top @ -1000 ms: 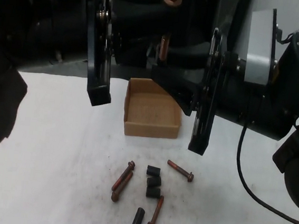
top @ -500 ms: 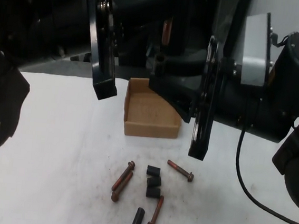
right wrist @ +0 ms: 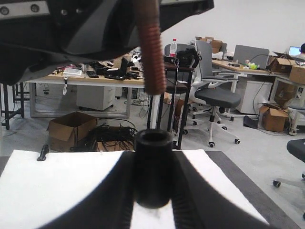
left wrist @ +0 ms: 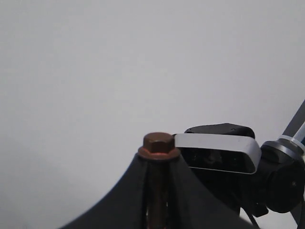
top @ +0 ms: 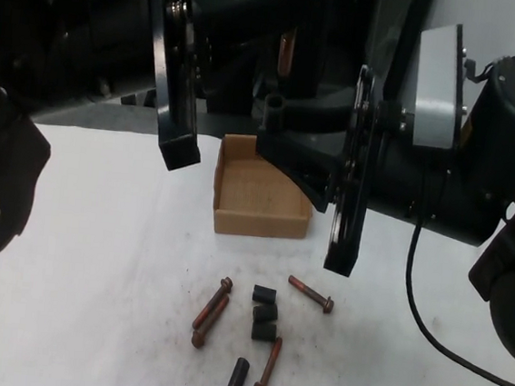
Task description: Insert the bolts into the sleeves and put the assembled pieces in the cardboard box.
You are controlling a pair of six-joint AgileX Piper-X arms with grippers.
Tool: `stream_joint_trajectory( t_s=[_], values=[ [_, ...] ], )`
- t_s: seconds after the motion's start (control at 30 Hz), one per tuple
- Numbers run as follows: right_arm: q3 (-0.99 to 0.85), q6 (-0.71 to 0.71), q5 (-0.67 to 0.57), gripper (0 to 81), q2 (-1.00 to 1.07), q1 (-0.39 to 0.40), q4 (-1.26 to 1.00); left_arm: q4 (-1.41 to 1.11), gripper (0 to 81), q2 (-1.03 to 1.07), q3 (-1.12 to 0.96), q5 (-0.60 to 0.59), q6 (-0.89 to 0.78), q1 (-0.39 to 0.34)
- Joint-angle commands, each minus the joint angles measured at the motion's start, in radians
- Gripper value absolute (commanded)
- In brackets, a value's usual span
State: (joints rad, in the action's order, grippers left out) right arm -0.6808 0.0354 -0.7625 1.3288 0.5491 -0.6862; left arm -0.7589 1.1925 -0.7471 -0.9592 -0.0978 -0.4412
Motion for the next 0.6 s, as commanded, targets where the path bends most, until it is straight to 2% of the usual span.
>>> stream_joint_trajectory(
  t_s=[0.0,0.57],
  values=[
    [-0.012,0.000,0.002,0.8,-0.005,-0.003,-0.015,-0.015,0.0,0.002,-0.004,-0.003,-0.009,-0.001],
    [-0.012,-0.029,0.002,0.8,-0.005,-0.003,-0.037,0.052,0.0,0.002,-0.004,-0.009,0.009,0.000]
  ],
)
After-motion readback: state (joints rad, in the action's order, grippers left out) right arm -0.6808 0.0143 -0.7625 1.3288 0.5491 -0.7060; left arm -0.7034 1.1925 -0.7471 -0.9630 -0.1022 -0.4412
